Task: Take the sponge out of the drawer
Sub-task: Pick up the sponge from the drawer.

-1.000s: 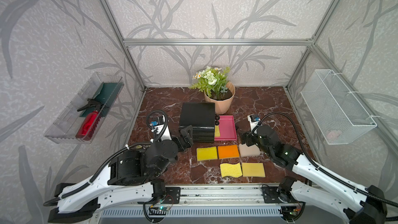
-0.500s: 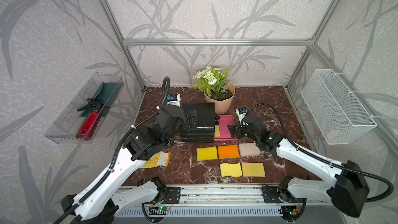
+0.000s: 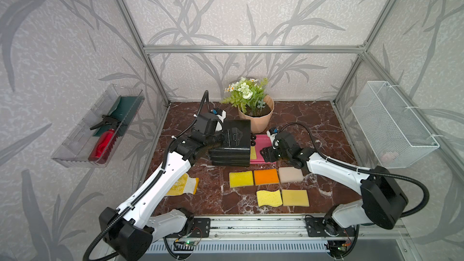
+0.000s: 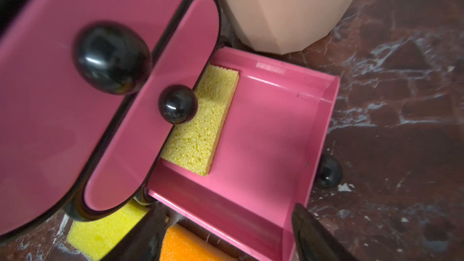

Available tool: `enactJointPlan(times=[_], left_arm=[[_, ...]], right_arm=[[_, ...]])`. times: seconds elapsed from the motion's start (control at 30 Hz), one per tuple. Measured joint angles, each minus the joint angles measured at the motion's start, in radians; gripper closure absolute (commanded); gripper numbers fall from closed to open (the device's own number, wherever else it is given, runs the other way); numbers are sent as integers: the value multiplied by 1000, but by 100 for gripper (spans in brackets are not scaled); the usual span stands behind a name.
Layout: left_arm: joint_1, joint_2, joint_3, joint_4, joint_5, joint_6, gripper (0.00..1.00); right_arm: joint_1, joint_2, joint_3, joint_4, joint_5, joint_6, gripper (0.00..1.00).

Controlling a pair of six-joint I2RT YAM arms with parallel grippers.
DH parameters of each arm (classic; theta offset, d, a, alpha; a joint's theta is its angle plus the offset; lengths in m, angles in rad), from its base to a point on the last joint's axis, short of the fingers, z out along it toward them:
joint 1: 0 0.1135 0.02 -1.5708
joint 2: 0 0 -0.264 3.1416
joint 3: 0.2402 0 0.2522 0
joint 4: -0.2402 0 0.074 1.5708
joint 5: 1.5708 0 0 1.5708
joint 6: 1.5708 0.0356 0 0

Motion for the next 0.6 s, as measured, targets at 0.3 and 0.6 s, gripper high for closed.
enactJointPlan(times=[0.3, 0.6], left_arm=[[51, -19, -101, 114, 122, -2, 7], [76, -41, -139, 130, 140, -21, 8]], right_arm=[[0, 148, 36, 51, -66, 29, 31], [4, 290, 114, 105, -72, 70, 36]])
